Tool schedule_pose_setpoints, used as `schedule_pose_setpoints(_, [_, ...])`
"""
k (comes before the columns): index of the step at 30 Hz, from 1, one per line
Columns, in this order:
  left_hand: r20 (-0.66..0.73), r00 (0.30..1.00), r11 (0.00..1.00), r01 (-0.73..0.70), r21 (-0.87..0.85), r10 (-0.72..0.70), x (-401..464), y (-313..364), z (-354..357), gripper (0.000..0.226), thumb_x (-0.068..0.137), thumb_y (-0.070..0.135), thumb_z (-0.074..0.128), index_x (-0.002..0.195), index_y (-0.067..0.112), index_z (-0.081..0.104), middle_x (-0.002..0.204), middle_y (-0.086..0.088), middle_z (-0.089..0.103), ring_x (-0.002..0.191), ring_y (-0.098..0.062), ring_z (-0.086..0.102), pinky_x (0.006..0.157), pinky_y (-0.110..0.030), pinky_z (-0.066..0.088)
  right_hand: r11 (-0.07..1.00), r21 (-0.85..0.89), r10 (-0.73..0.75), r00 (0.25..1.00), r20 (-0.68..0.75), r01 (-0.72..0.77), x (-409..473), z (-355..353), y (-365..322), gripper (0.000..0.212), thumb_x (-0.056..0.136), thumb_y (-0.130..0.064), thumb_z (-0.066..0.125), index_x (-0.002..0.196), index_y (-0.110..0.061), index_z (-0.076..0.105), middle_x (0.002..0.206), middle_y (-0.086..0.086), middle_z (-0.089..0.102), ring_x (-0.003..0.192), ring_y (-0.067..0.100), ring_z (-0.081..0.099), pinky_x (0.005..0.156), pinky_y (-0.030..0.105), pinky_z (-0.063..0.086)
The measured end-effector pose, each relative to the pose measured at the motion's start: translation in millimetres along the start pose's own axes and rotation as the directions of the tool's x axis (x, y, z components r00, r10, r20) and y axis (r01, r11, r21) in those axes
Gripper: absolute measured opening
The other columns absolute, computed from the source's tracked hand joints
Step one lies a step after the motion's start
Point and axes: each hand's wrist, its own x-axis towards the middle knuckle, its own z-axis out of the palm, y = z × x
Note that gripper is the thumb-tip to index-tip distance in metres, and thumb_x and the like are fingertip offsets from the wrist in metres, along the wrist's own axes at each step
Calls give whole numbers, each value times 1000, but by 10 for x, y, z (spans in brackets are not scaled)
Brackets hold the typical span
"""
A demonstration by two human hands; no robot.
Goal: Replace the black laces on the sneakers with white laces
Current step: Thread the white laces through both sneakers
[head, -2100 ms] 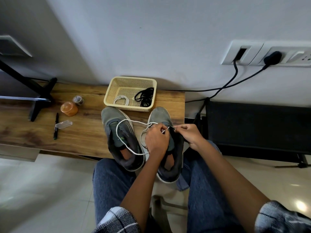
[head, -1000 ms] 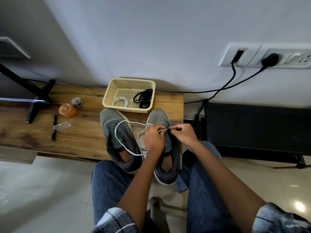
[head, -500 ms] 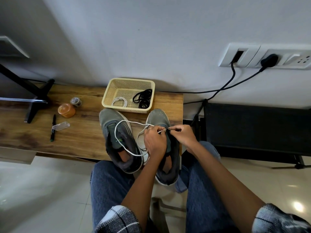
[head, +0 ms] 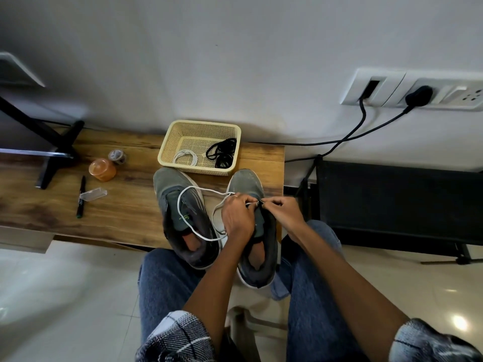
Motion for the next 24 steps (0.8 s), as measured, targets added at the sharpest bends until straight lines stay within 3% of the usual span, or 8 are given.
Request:
schedule_pose_setpoints(5, [85, 993, 995, -83, 59, 78, 83, -7, -36, 10, 89, 21, 64, 93, 21, 73, 102, -1, 67, 101, -19, 55, 79, -29, 38, 1000, 27, -4, 1000, -2, 4, 24, -18, 17, 15, 84, -2, 62, 89, -9, 74, 77, -7, 66, 74, 2, 60, 67, 14, 48])
schedule_pose_setpoints(11, [154, 984, 995, -96, 21, 92, 136, -48, -104, 11, 88, 24, 65, 94, 21, 73, 101, -4, 69, 97, -23, 60, 75, -31, 40, 999, -40, 26, 997, 70, -24, 99, -67, -4, 12, 82, -8, 67, 92, -7, 73, 83, 2, 68, 78, 10, 63, 70, 21, 52])
schedule_pose_setpoints(17, [165, 985, 997, -48, -52, 56, 216, -54, -161, 10, 80, 25, 74, 85, 22, 66, 84, 2, 69, 82, -18, 63, 68, -29, 46, 996, 30, 86, 992, 94, -90, 212, -74, -64, 15, 94, -11, 57, 88, -2, 68, 68, 6, 61, 54, 11, 56, 47, 18, 48])
schedule_pose_setpoints(24, [175, 981, 997, -82, -3, 82, 247, -69, -135, 12, 80, 26, 73, 88, 21, 66, 89, -1, 70, 87, -21, 62, 71, -31, 46, 986, -166, -24, 998, 64, 34, 274, -16, -60, 8, 91, -8, 61, 83, -7, 63, 66, 5, 63, 45, 9, 58, 49, 22, 54])
